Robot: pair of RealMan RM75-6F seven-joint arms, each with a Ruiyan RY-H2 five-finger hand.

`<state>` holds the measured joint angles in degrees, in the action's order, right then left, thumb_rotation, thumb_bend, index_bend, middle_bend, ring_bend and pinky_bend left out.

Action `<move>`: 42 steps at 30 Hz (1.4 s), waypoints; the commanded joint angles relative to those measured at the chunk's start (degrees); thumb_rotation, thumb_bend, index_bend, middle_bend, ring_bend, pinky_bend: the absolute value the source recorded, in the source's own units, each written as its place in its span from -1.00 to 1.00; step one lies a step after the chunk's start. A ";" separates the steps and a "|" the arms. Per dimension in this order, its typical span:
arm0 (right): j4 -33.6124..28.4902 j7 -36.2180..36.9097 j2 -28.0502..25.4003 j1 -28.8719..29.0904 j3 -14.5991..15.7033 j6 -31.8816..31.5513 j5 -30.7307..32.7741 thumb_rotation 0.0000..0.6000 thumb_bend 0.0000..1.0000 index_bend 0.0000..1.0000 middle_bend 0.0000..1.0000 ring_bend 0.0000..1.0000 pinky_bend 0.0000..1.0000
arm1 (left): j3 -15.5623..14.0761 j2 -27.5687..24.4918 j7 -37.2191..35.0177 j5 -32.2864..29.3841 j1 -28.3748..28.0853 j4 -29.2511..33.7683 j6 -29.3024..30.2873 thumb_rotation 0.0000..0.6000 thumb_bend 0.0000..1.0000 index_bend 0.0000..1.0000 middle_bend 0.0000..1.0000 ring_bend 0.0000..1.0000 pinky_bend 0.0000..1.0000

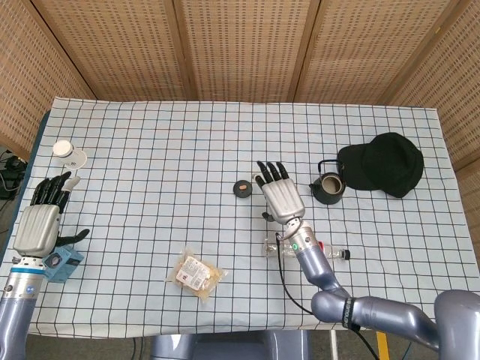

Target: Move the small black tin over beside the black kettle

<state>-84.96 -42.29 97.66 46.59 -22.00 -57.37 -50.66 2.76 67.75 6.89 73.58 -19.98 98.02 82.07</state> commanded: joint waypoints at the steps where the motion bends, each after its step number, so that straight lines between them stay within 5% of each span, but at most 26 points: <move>1: 5.92 -1.22 3.81 3.11 -0.52 1.93 3.07 1.00 -0.29 -0.49 -1.00 -1.00 -1.00 | 0.48 -0.26 -0.93 0.48 0.37 -0.14 -0.10 1.00 -0.74 -1.00 -1.00 -1.00 -1.00; 27: 32.55 -1.66 15.72 16.86 -0.30 12.07 12.45 1.00 -0.28 -0.51 -1.00 -1.00 -1.00 | 2.92 -1.28 -3.78 0.89 1.41 -0.35 -4.27 1.00 -0.74 -1.00 -1.00 -1.00 -1.00; 42: 39.93 0.74 18.64 19.40 -0.11 15.20 12.55 1.00 -0.28 -0.41 -0.98 -1.00 -1.00 | 3.40 -1.60 -3.35 0.77 1.84 0.17 -5.58 1.00 -0.74 -1.00 -1.00 -1.00 -1.00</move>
<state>-45.24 -41.76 116.14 65.86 -22.14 -42.29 -37.98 6.15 66.17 3.55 74.33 -18.15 98.18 76.50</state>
